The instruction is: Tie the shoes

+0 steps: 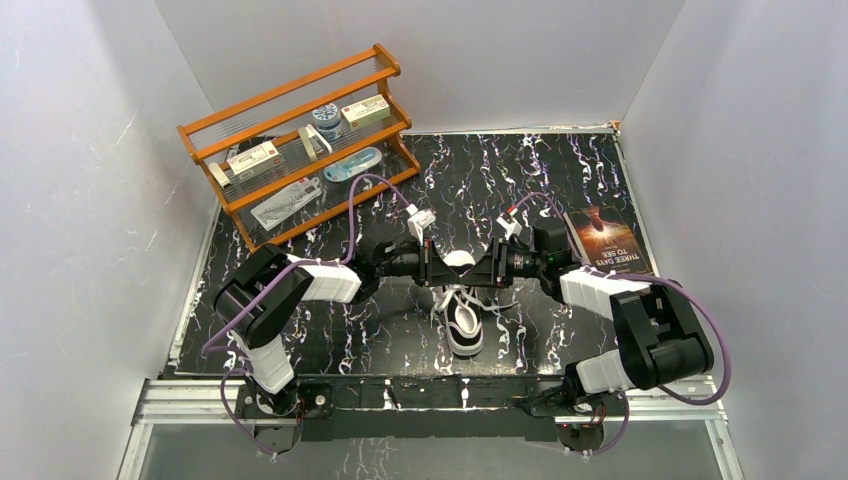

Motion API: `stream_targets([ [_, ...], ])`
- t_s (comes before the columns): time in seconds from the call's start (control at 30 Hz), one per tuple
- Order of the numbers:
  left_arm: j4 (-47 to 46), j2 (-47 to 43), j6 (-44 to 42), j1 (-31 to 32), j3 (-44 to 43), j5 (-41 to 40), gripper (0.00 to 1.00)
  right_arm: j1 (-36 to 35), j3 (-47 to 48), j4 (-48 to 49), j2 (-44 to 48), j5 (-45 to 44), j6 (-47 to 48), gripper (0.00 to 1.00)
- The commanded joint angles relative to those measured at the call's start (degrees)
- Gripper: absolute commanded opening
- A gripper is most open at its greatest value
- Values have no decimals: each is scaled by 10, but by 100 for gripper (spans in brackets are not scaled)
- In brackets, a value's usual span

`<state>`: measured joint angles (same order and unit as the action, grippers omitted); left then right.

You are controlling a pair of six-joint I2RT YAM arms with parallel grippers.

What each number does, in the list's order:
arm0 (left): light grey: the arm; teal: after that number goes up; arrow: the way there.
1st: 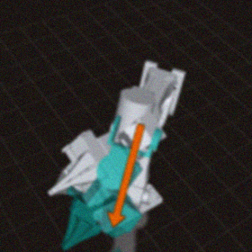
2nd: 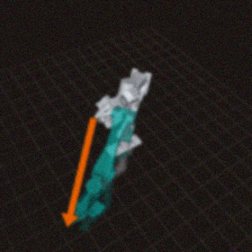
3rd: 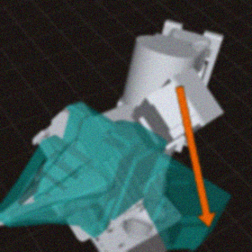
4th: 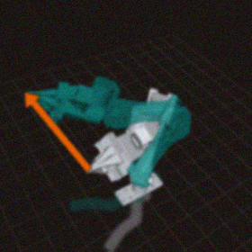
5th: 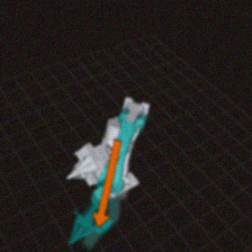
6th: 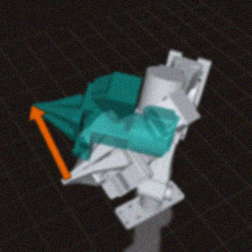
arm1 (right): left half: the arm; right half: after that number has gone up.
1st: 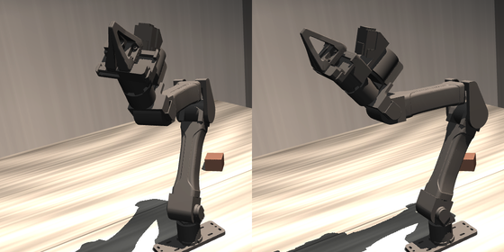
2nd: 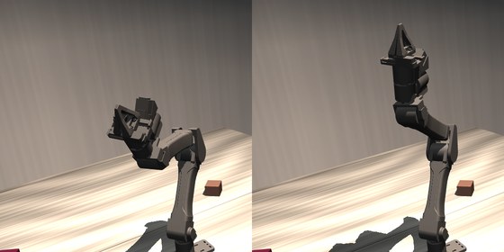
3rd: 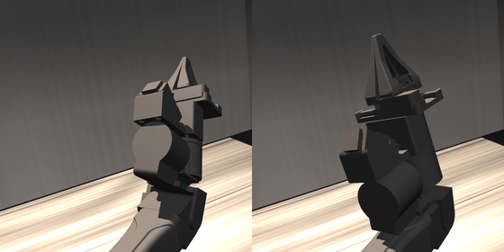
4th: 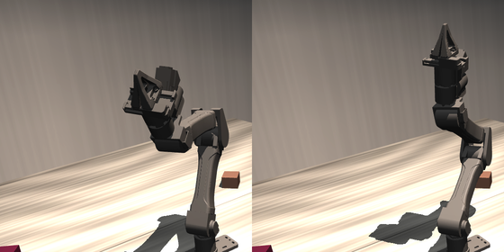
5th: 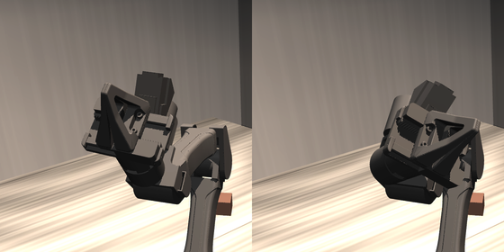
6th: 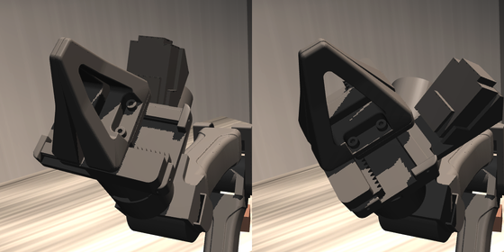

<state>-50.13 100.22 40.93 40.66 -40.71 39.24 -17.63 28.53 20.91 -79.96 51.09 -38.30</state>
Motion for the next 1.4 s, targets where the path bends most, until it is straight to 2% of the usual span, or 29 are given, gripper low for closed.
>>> stream_targets([
  [0.0, -36, -4, 0, -4, 8, 16, 0, 4, 0, 70, -15, 28, -20, 42],
  [0.13, -41, -1, 3, -3, 9, 19, 0, 4, -2, 105, -24, 32, -41, 41],
  [0.37, -48, 4, 9, -3, 9, 23, 0, 4, -1, 137, -39, 42, -66, 33],
  [0.5, -50, 6, 9, -4, 7, 23, 0, 4, -13, 150, -30, 41, -80, 38],
  [0.57, -51, 7, 10, -4, 7, 23, 0, 4, -19, 153, -25, 41, -84, 37],
  [0.8, -53, 8, 11, -5, 8, 26, 0, 4, -17, 131, -24, 32, -70, 20],
  [0.93, -54, 8, 12, -6, 9, 25, 0, 5, -17, 144, -30, 31, -79, 2],
  [1.07, -54, 8, 13, -6, 10, 25, 0, 7, -11, 143, -37, 32, -81, 0],
  [1.1, -54, 6, 14, -7, 11, 25, 1, 8, -10, 139, -36, 30, -80, 0],
  [1.2, -43, -28, 16, -12, 30, 7, 20, 11, -6, 132, -37, 29, -79, 0],
  [1.37, 75, -101, -26, -15, 44, -21, 30, 11, 2, 119, -39, 26, -74, 0],
])
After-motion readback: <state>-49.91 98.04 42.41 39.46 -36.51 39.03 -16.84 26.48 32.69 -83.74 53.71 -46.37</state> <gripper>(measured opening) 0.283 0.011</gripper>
